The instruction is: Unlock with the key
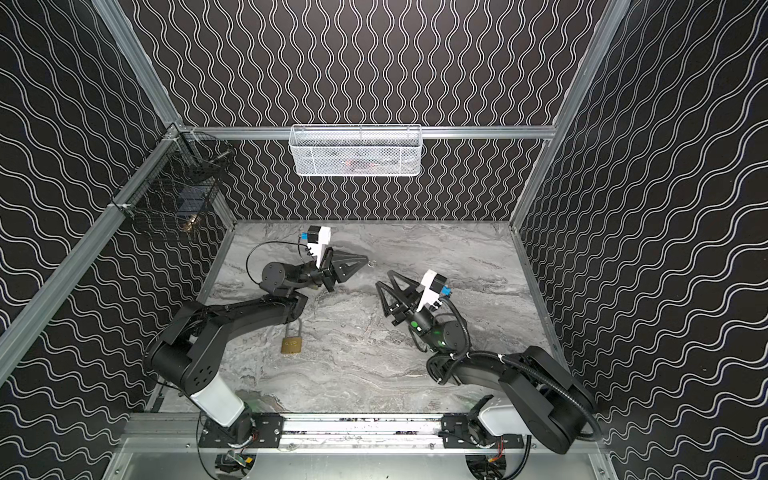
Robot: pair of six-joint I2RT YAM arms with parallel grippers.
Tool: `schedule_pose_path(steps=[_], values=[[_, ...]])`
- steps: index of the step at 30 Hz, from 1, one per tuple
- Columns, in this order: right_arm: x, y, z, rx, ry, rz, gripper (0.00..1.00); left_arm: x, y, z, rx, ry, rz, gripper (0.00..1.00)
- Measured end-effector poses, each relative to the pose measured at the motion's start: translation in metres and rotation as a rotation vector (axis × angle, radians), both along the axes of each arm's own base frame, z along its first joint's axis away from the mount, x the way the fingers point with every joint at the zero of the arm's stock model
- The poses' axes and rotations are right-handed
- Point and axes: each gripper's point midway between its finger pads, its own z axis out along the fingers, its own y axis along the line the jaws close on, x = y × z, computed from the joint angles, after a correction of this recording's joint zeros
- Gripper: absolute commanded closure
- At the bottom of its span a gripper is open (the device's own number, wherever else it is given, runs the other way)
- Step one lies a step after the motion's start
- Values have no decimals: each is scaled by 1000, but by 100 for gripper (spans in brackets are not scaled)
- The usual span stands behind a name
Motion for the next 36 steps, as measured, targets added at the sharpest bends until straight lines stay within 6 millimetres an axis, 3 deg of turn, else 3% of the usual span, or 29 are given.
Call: schedule_pose_path(steps=[3,8,12,14,17,20,25,26,33,36], values=[[-5,-14,-5,-15,-11,-48,9,15,7,-7,11,52,14,100],[-7,-37,13,-37,-82,-156,2,19,1,-20,139,119,-21,100],[3,-30,26,-175,-128,-214,1,24,-20,-3,355,42,65,100],[10,-18,26,-285,-145,-217,1,24,-30,-7,494,-8,85,100],[19,-4,4,-429,-142,-205,1,26,-20,-55,712,57,95,100],[28,10,-41,-579,-104,-164,1,14,-13,-99,927,103,25,100],[17,20,-109,-708,-76,-56,1,-18,5,-125,1056,103,-87,100],[13,20,-115,-711,-76,-43,1,-23,8,-127,1063,101,-97,100],[3,35,-100,-662,-163,45,7,-49,21,-143,1086,80,-134,100],[-2,40,-103,-653,-171,90,10,-51,20,-141,1072,47,-130,100]])
